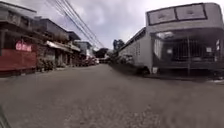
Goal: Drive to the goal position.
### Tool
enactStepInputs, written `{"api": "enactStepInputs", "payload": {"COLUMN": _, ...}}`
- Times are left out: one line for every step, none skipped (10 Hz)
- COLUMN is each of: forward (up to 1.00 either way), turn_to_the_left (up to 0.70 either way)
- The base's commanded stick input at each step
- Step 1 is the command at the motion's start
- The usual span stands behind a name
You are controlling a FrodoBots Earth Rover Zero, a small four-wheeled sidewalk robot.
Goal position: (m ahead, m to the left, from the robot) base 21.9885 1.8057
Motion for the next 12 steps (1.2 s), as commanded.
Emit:
{"api": "enactStepInputs", "payload": {"forward": 0.70, "turn_to_the_left": 0.00}}
{"api": "enactStepInputs", "payload": {"forward": 0.70, "turn_to_the_left": 0.00}}
{"api": "enactStepInputs", "payload": {"forward": 0.70, "turn_to_the_left": 0.00}}
{"api": "enactStepInputs", "payload": {"forward": 0.70, "turn_to_the_left": 0.00}}
{"api": "enactStepInputs", "payload": {"forward": 0.70, "turn_to_the_left": 0.00}}
{"api": "enactStepInputs", "payload": {"forward": 0.70, "turn_to_the_left": 0.00}}
{"api": "enactStepInputs", "payload": {"forward": 0.70, "turn_to_the_left": 0.00}}
{"api": "enactStepInputs", "payload": {"forward": 0.70, "turn_to_the_left": 0.00}}
{"api": "enactStepInputs", "payload": {"forward": 0.70, "turn_to_the_left": 0.00}}
{"api": "enactStepInputs", "payload": {"forward": 0.70, "turn_to_the_left": 0.00}}
{"api": "enactStepInputs", "payload": {"forward": 0.70, "turn_to_the_left": 0.00}}
{"api": "enactStepInputs", "payload": {"forward": 0.70, "turn_to_the_left": 0.00}}
